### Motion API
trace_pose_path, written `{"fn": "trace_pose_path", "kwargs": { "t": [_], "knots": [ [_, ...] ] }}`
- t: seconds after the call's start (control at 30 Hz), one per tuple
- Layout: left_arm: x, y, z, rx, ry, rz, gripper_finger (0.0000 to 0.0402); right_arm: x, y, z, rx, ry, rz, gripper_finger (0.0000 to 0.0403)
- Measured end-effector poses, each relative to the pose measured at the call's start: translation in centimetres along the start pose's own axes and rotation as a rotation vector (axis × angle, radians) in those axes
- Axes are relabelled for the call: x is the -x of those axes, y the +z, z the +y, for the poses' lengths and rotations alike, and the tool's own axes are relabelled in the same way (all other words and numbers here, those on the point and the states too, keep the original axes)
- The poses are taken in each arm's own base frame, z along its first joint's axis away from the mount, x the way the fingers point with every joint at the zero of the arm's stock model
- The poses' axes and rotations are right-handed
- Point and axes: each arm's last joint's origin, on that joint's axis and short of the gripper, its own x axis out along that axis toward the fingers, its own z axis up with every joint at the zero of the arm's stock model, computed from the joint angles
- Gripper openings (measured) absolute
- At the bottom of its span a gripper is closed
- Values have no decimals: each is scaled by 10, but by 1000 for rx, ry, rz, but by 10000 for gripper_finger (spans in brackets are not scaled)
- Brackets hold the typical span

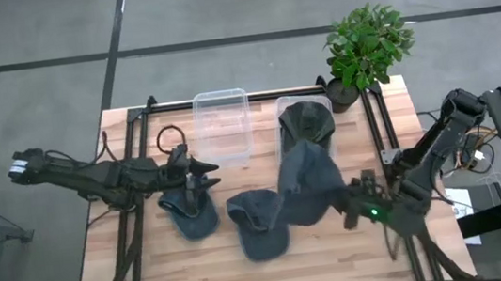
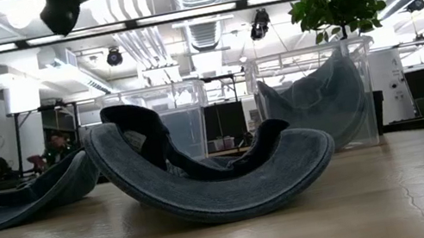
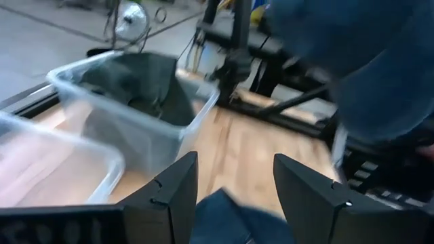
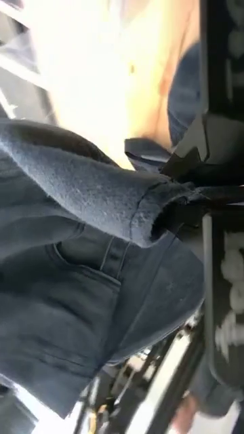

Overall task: Pick & Place hat
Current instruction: Put the bottom gray cap into the left transparent bin

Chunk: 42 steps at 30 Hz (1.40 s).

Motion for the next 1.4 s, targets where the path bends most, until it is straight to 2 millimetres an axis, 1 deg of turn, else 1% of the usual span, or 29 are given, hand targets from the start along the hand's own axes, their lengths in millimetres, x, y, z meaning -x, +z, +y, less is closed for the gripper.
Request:
{"fn": "trace_pose_path", "kwargs": {
  "t": [0.13, 0.3, 0.37, 0.47, 0.63, 0.7, 0.87, 1.0, 1.1, 1.23, 1.4],
  "knots": [
    [-4, 5, -5, 20, -68, -44, 185, -27, 10, -3, -138, -31, -30, 11],
    [-9, 6, -7, 34, -94, -65, 185, -51, 21, -7, -200, -41, -13, 11],
    [-11, 5, -7, 47, -91, -56, 185, -58, 24, -8, -194, -38, 9, 11],
    [-12, 6, -8, 96, -90, -54, 185, -64, 27, -11, -159, -50, -4, 11],
    [-10, 13, -11, 155, -101, -73, 185, -73, 28, -15, -88, -76, -30, 11],
    [-9, 20, -13, 167, -107, -89, 185, -76, 29, -14, -55, -91, -49, 11],
    [-14, 31, -19, 174, -113, -106, 185, -89, 36, 2, 53, -112, -102, 11],
    [-23, 32, -24, 71, -107, -92, 185, -99, 39, 19, 201, -170, -117, 11],
    [-28, 33, -26, 6, -95, -89, 185, -103, 41, 30, 303, -251, -100, 11],
    [-32, 35, -26, -11, -29, -112, 185, -104, 45, 42, 367, -356, -82, 11],
    [-40, 31, -27, -26, 10, -98, 185, -114, 39, 60, 446, -408, -79, 11]
  ]
}}
